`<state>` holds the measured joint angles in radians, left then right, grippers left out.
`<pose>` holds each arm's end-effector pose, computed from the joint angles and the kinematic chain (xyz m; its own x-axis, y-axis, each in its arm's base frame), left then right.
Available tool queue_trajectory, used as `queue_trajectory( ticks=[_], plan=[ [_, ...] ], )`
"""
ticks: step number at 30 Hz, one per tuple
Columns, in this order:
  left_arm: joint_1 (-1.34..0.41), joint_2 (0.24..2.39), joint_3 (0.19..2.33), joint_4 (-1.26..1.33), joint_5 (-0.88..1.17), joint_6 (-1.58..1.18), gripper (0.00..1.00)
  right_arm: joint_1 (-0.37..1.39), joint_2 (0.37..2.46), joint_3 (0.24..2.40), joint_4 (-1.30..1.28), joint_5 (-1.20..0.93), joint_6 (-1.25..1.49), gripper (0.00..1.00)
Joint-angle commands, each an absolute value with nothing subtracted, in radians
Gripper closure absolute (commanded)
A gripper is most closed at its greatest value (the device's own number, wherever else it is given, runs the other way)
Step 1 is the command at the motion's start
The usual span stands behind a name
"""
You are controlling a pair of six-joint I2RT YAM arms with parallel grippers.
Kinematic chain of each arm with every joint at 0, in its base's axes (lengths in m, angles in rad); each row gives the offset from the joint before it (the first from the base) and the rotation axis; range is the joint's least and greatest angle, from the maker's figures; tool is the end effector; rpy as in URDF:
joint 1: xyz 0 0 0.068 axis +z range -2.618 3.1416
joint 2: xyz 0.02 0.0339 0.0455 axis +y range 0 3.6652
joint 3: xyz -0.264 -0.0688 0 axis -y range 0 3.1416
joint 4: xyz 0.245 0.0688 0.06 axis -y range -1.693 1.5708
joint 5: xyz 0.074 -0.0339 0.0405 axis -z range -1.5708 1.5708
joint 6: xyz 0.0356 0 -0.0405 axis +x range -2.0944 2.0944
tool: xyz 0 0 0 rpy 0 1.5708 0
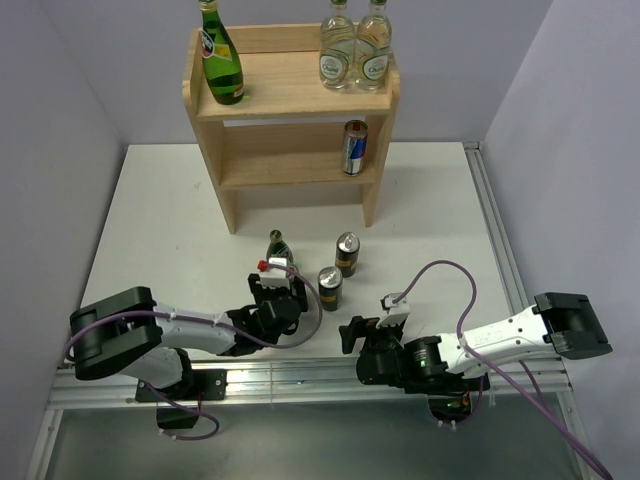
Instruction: Place and organize the beverage onto the shelf
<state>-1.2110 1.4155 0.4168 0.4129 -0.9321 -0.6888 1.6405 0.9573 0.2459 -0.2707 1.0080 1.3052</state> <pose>0.1118 -0.2161 0.1482 -0.3552 -0.1319 -0.9254 0.1252 0.9744 -0.1870 0.0200 0.1461 0.1375 -0.5300 0.1984 -0.8245 -0.2042 0.9138 0.3512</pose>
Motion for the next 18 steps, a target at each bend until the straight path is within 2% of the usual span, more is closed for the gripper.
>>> queue_trajectory(
  ticks=[1,4,6,7,9,12,13,14,18],
  plan=[
    [-1.18,1.442,0.402,0.54,-0.896,-0.638,0.19,1.646,0.956,0.245,-0.262,1.054,1.341,0.0],
    [-1.173,1.471,0.408,0.568,-0.893,-0.632,0.24,1.647,0.954,0.245,-0.264,1.054,1.345,0.0],
    [-1.173,1.485,0.416,0.566,-0.902,-0.632,0.34,1.646,0.956,0.245,-0.264,1.052,1.348,0.0],
    [-1.173,1.496,0.423,0.568,-0.905,-0.634,0.45,1.647,0.954,0.245,-0.267,1.052,1.347,0.0],
    [-1.173,1.505,0.429,0.568,-0.91,-0.629,0.5,1.647,0.951,0.244,-0.267,1.052,1.35,0.0],
    [-1.177,1.483,0.449,0.508,-0.914,-0.649,0.7,1.647,0.945,0.242,-0.267,1.051,1.353,0.0],
    [-1.181,1.448,0.457,0.479,-0.925,-0.656,0.93,1.647,0.942,0.241,-0.268,1.051,1.351,0.0],
    [-1.189,1.427,0.469,0.383,-0.934,-0.672,0.99,1.647,0.942,0.241,-0.268,1.049,1.353,0.0],
    [-1.236,1.309,0.605,0.101,-0.96,-0.726,1.0,1.647,0.942,0.239,-0.267,1.051,1.353,0.0]
  ],
)
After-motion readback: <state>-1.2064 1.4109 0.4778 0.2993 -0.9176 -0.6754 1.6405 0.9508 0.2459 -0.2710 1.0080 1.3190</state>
